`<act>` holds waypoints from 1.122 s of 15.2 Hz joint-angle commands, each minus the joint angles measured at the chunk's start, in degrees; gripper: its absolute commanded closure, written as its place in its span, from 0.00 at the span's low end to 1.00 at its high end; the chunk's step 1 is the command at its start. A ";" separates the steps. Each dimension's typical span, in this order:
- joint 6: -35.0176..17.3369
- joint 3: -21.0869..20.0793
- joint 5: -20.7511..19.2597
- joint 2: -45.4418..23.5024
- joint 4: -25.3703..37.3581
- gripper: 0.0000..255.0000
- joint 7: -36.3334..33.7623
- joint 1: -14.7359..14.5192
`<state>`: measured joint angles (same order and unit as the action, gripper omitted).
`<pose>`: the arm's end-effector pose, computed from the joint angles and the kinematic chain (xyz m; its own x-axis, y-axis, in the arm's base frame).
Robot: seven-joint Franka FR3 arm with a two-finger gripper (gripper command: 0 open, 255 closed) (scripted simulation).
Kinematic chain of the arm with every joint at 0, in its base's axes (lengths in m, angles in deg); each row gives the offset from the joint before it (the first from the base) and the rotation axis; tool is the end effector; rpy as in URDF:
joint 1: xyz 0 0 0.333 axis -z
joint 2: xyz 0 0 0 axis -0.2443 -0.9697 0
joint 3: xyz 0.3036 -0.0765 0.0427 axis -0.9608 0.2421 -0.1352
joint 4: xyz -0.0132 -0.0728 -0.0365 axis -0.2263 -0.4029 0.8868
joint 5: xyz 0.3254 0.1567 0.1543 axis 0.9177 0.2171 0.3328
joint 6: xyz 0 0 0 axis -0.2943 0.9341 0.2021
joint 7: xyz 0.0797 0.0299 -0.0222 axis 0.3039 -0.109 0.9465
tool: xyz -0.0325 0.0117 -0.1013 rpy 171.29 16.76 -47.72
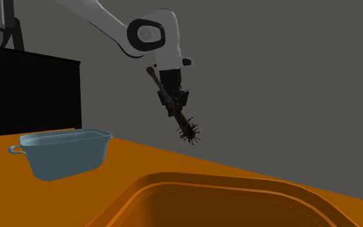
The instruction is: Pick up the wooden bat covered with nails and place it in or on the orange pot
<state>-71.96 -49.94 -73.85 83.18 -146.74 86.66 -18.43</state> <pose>0.5568 -0.0866 0.4621 0.9700 0.1171 0.2129 0.1338 -0.9888 -0.0657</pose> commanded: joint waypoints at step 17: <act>4.44 10.95 -1.66 9.79 -7.32 1.00 18.45 8.83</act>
<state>-68.07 -40.07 -75.62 93.05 -154.48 103.28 -10.27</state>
